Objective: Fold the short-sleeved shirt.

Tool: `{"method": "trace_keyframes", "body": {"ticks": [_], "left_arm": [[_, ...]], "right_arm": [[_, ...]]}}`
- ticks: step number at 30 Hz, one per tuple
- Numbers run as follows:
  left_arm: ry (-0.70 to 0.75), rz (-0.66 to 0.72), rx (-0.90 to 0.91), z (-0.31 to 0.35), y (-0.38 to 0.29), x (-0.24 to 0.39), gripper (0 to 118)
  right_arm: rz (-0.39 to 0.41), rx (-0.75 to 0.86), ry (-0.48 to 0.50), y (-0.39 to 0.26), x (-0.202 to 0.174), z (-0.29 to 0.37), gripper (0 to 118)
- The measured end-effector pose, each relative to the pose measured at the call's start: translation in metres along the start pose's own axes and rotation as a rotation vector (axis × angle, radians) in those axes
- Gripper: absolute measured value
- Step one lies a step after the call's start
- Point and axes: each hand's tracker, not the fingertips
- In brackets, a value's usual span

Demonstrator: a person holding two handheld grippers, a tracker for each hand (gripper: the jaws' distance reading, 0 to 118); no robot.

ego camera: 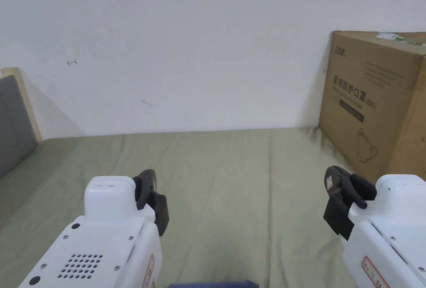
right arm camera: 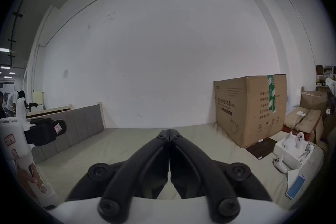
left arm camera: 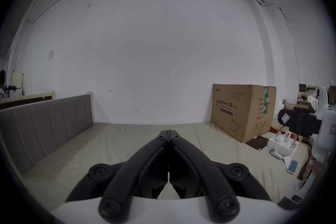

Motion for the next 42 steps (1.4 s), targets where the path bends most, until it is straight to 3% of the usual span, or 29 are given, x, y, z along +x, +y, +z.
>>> {"method": "trace_keyframes", "body": {"ticks": [11, 12, 14, 16, 18, 20, 23, 26, 27, 30, 32, 33, 34, 35, 36, 37, 39, 42], "left_arm": [[0.021, 0.072, -0.038, 0.001, -0.012, -0.005, 0], [0.025, 0.077, -0.039, 0.001, -0.012, -0.007, 0], [0.015, 0.086, -0.059, -0.001, -0.013, -0.014, 0], [-0.016, 0.069, -0.152, -0.007, -0.016, -0.022, 0], [0.008, 0.052, -0.232, -0.011, -0.026, -0.03, 0], [0.018, 0.092, -0.269, -0.011, -0.039, -0.041, 0], [0.024, 0.167, -0.359, -0.013, -0.06, -0.061, 0], [-0.016, 0.278, -0.492, -0.026, -0.082, -0.087, 0], [-0.064, 0.34, -0.549, -0.033, -0.092, -0.098, 0], [-0.189, 0.589, -0.747, -0.06, -0.133, -0.134, 0], [-0.292, 0.768, -0.842, -0.074, -0.167, -0.155, 1], [-0.321, 0.835, -0.879, -0.08, -0.186, -0.163, 15], [-0.342, 0.885, -0.901, -0.086, -0.203, -0.168, 38], [-0.35, 0.914, -0.914, -0.089, -0.216, -0.171, 65], [-0.356, 0.916, -0.934, -0.095, -0.229, -0.173, 100], [-0.378, 0.931, -0.936, -0.1, -0.242, -0.177, 114], [-0.409, 0.967, -0.97, -0.112, -0.263, -0.178, 115], [-0.587, 1.19, -1.048, -0.129, -0.305, -0.173, 115]], "right_arm": [[-0.034, -0.013, -0.06, 0.0, 0.014, 0.003, 0], [-0.052, -0.022, -0.053, -0.001, 0.015, 0.002, 0], [-0.153, -0.088, 0.064, -0.01, 0.018, -0.009, 0], [-0.329, -0.369, 0.271, -0.036, 0.02, -0.043, 0], [-0.445, -0.733, 0.332, -0.085, 0.019, -0.084, 0], [-0.459, -0.945, 0.3, -0.144, 0.014, -0.107, 0], [-0.434, -1.064, 0.269, -0.205, 0.014, -0.116, 0], [-0.462, -1.186, 0.212, -0.246, 0.022, -0.112, 0], [-0.492, -1.245, 0.204, -0.259, 0.029, -0.111, 0], [-0.743, -1.171, 0.251, -0.268, 0.054, -0.102, 0], [-0.713, -1.208, 0.244, -0.269, 0.06, -0.101, 0], [-0.707, -1.206, 0.258, -0.269, 0.06, -0.101, 0], [-0.7, -1.204, 0.265, -0.269, 0.059, -0.101, 0], [-0.696, -1.203, 0.271, -0.27, 0.06, -0.102, 0], [-0.689, -1.206, 0.266, -0.27, 0.057, -0.102, 0], [-0.686, -1.208, 0.264, -0.27, 0.056, -0.103, 0], [-0.688, -1.213, 0.26, -0.271, 0.056, -0.104, 0], [-0.699, -1.222, 0.26, -0.271, 0.058, -0.105, 0]]}}
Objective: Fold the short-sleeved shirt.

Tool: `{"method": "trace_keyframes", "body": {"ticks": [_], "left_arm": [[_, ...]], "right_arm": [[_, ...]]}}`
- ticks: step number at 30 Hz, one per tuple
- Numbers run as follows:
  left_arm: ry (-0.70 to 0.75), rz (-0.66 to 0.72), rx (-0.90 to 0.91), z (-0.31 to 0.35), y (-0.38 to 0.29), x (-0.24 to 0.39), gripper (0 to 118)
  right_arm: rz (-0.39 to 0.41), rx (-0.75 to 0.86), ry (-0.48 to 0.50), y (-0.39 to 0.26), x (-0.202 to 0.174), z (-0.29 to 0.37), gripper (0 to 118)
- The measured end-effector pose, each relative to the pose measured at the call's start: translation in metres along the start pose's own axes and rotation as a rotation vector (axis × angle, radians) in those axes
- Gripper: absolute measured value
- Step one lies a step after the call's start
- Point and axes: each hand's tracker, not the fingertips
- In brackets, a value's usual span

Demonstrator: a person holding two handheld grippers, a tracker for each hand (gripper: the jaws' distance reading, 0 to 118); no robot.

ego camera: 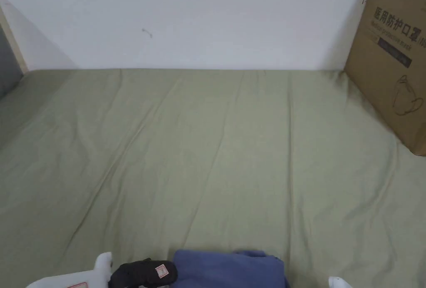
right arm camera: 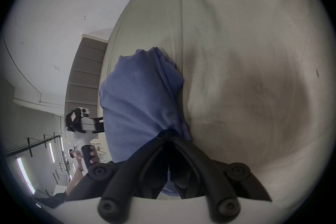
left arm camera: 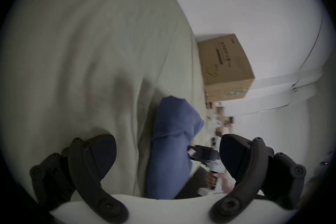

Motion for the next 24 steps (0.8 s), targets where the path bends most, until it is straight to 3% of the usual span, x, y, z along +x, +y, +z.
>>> {"method": "trace_keyframes", "body": {"ticks": [3, 5, 8, 9, 10, 11, 12, 13, 16, 18, 20, 24], "left_arm": [[-0.22, 0.051, -0.082, -0.028, -0.001, -0.01, 115], [-0.219, 0.021, -0.137, -0.05, -0.003, -0.016, 115], [-0.243, -0.005, -0.153, -0.068, -0.005, -0.02, 102], [-0.237, -0.001, -0.139, -0.069, -0.008, -0.019, 81], [-0.199, -0.003, -0.127, -0.071, -0.008, -0.023, 49], [-0.071, -0.041, -0.115, -0.071, -0.009, -0.027, 15], [0.032, -0.117, -0.106, -0.072, -0.014, -0.026, 13], [-0.075, -0.139, -0.095, -0.07, -0.017, -0.018, 14], [-0.008, -0.094, -0.102, -0.071, -0.017, -0.004, 13], [0.112, -0.15, -0.06, -0.061, -0.022, 0.024, 13], [0.132, -0.234, -0.056, -0.046, -0.028, 0.055, 13], [0.223, -0.406, -0.046, 0.015, -0.016, 0.109, 13]], "right_arm": [[-0.01, -0.002, 0.014, 0.0, 0.002, 0.0, 0], [-0.024, -0.002, 0.026, -0.001, 0.005, -0.001, 0], [-0.056, 0.001, 0.041, -0.001, 0.008, -0.002, 0], [-0.062, 0.002, 0.044, -0.001, 0.009, -0.002, 0], [-0.065, 0.004, 0.048, -0.001, 0.01, -0.002, 0], [-0.067, 0.005, 0.051, -0.001, 0.011, -0.003, 0], [-0.069, 0.007, 0.057, -0.002, 0.012, -0.003, 0], [-0.069, 0.007, 0.055, -0.002, 0.012, -0.004, 0], [-0.092, 0.02, 0.066, -0.004, 0.01, -0.001, 0], [-0.15, 0.064, 0.017, -0.006, -0.006, 0.011, 0], [-0.097, 0.125, -0.004, -0.009, -0.026, 0.031, 0], [0.026, 0.226, 0.061, -0.012, -0.067, 0.073, 0]]}}
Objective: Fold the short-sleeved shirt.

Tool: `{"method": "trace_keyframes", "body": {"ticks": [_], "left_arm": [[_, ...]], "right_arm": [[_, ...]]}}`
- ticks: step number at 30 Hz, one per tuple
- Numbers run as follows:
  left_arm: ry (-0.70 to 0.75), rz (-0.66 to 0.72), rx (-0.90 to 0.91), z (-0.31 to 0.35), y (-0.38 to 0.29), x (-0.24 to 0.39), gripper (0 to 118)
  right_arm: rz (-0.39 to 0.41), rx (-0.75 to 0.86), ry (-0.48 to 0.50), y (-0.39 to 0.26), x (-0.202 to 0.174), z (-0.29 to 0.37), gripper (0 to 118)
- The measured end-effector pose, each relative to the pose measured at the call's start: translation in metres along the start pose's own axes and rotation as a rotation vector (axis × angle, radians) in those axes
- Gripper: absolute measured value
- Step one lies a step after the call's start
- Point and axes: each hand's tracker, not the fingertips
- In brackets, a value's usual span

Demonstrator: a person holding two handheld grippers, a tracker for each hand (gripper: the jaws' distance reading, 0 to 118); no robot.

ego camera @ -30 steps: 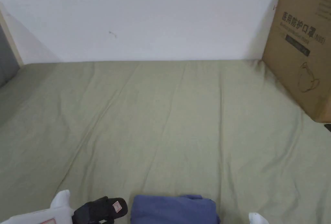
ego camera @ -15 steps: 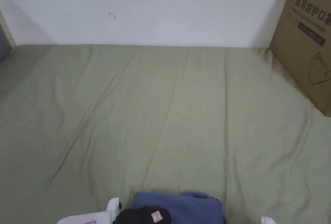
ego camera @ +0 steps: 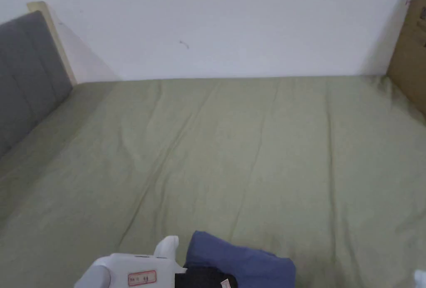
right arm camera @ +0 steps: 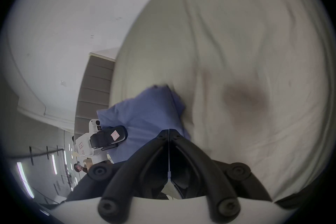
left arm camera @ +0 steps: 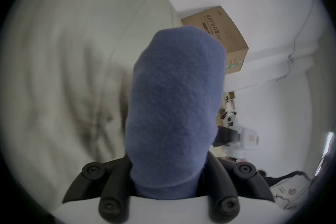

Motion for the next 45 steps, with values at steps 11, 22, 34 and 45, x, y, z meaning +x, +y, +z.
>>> {"method": "trace_keyframes", "body": {"ticks": [11, 22, 34, 45], "left_arm": [[0.621, -0.113, -0.036, 0.194, 0.076, -0.064, 13], [1.174, -0.102, -0.116, 0.267, 0.108, -0.128, 74], [1.404, -0.182, 0.37, 0.29, 0.055, -0.053, 98], [0.457, 0.043, 0.421, 0.144, -0.044, 0.06, 23]], "right_arm": [[0.234, 0.049, -0.043, -0.018, -0.07, 0.033, 0], [0.244, 0.005, -0.105, -0.026, -0.078, 0.016, 0], [0.295, 0.023, -0.069, -0.021, -0.092, 0.021, 0], [0.329, 0.076, -0.079, -0.017, -0.089, 0.043, 0]]}}
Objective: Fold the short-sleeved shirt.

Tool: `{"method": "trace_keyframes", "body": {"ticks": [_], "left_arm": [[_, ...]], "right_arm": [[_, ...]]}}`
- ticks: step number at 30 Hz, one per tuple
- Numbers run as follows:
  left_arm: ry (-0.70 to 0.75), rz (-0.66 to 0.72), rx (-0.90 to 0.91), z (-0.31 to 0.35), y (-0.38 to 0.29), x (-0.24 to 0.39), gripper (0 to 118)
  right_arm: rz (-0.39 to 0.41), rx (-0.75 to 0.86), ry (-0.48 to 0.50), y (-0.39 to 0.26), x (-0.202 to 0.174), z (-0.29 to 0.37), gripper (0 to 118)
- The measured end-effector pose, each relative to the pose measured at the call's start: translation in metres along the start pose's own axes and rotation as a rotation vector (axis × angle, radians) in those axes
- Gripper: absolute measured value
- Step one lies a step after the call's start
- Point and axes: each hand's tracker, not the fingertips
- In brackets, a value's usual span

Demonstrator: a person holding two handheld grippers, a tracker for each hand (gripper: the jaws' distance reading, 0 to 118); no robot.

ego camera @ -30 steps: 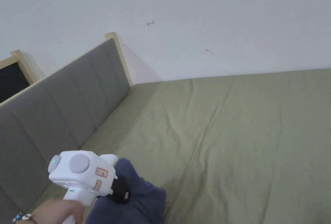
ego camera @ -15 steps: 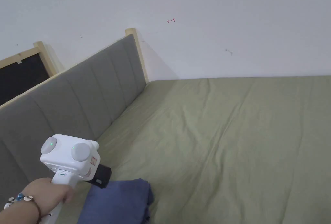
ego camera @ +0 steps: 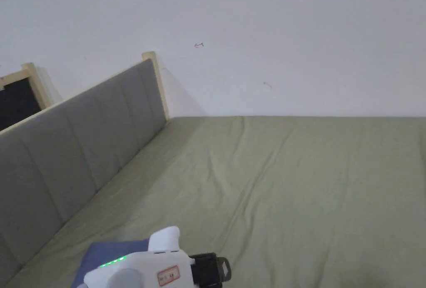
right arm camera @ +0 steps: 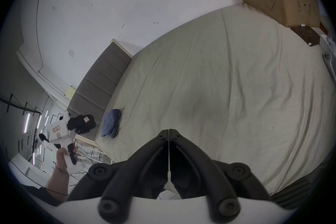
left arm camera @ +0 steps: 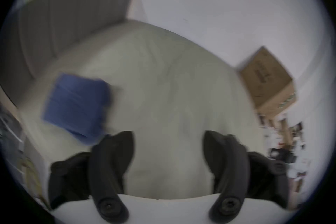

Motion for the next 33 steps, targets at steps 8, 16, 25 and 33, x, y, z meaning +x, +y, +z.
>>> {"method": "trace_keyframes", "body": {"ticks": [8, 16, 25, 33], "left_arm": [[-0.002, -0.426, 0.386, -0.007, -0.029, 0.159, 2], [0.012, -0.605, 0.74, 0.034, -0.031, 0.245, 1], [0.058, -0.585, 0.754, 0.028, -0.058, 0.25, 1], [0.051, -0.498, 0.717, 0.025, -0.056, 0.237, 97]], "right_arm": [[0.239, 0.343, -0.09, 0.027, -0.023, 0.061, 0], [0.404, 0.726, -0.177, 0.05, -0.049, 0.113, 0], [0.385, 0.781, -0.25, 0.038, -0.046, 0.099, 0], [0.391, 0.793, -0.319, 0.024, -0.043, 0.098, 71]]}}
